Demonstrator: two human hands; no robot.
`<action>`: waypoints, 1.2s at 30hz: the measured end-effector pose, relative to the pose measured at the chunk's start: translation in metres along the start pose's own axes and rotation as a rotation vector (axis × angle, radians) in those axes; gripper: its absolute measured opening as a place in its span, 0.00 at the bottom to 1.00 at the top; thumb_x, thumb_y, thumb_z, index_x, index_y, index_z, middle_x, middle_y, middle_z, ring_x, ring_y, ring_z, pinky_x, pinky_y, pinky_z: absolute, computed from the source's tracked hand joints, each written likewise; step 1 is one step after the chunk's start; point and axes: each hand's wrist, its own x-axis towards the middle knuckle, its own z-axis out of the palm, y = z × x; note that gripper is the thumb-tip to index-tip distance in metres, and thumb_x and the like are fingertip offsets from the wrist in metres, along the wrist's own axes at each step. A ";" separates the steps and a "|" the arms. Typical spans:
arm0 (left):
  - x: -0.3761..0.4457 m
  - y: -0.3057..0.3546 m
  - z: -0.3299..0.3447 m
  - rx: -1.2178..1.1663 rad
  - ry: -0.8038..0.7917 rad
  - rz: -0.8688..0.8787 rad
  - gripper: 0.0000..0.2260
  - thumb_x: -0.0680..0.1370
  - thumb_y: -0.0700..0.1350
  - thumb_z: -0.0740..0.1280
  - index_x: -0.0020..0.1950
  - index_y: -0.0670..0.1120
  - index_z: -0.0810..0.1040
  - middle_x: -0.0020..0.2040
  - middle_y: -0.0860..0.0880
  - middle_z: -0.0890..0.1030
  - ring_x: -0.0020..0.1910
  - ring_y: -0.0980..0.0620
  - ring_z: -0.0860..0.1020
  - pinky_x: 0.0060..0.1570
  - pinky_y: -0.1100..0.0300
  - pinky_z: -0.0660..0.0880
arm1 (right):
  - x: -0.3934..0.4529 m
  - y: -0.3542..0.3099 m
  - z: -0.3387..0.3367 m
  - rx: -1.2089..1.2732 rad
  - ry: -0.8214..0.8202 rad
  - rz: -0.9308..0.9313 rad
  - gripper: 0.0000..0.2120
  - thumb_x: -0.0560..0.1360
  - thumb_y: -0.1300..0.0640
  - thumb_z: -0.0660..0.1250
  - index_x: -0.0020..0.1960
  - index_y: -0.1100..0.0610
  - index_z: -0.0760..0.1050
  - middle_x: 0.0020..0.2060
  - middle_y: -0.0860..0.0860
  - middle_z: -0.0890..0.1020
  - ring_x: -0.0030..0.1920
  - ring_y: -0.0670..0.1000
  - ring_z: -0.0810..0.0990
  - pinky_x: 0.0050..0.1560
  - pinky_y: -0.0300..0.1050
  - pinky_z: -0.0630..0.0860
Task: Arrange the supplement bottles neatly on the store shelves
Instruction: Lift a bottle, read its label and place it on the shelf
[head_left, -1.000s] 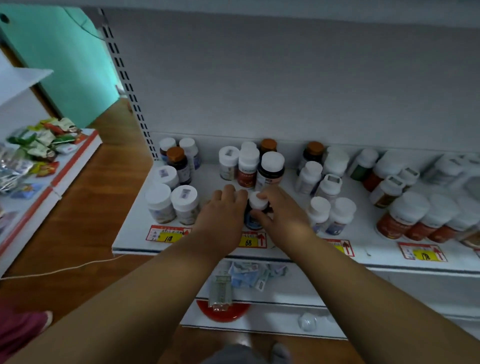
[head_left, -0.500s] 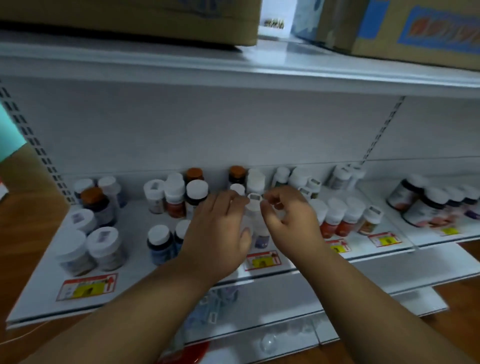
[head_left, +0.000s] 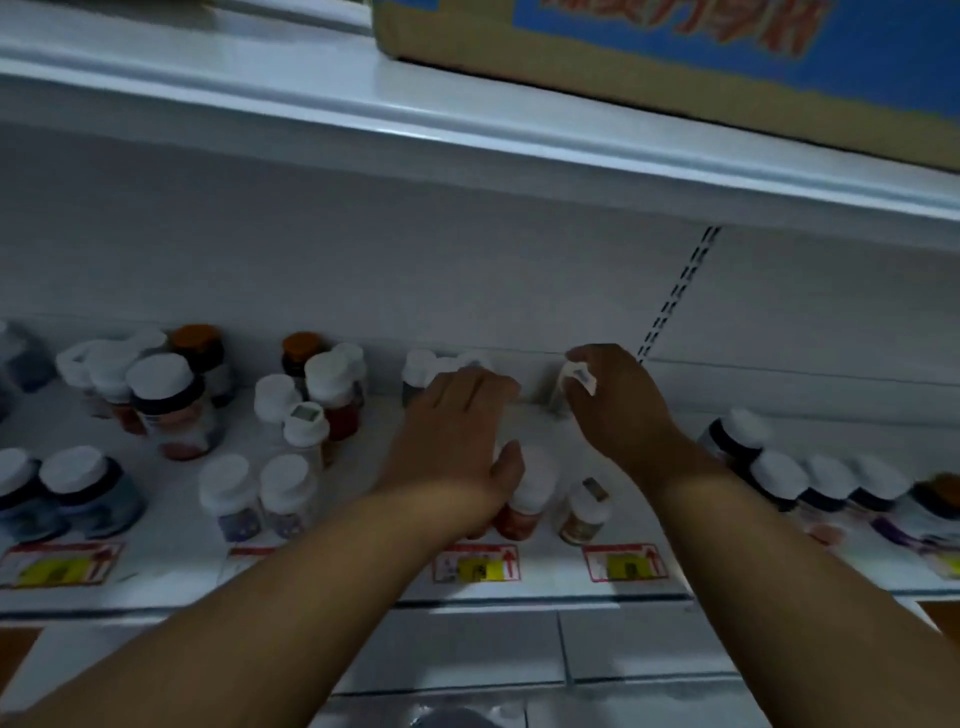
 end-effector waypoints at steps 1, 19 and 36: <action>0.004 0.006 0.008 -0.004 -0.004 -0.017 0.22 0.74 0.49 0.66 0.68 0.49 0.69 0.64 0.48 0.71 0.62 0.49 0.64 0.59 0.63 0.56 | 0.011 0.014 0.001 -0.050 -0.114 0.018 0.19 0.77 0.59 0.66 0.67 0.62 0.72 0.64 0.60 0.74 0.64 0.59 0.72 0.64 0.46 0.66; 0.024 0.034 0.042 -0.031 0.062 -0.127 0.22 0.75 0.48 0.69 0.67 0.48 0.71 0.62 0.48 0.71 0.61 0.48 0.68 0.60 0.63 0.59 | 0.033 0.067 0.002 -0.059 -0.155 -0.044 0.23 0.71 0.48 0.71 0.62 0.54 0.72 0.54 0.57 0.75 0.53 0.57 0.74 0.51 0.46 0.73; -0.014 0.033 0.012 -1.246 -0.077 -0.484 0.16 0.73 0.57 0.60 0.55 0.51 0.78 0.47 0.39 0.83 0.44 0.39 0.80 0.43 0.49 0.76 | -0.039 -0.064 -0.055 0.859 -0.030 0.250 0.16 0.68 0.41 0.65 0.42 0.54 0.78 0.43 0.55 0.82 0.44 0.55 0.81 0.45 0.49 0.75</action>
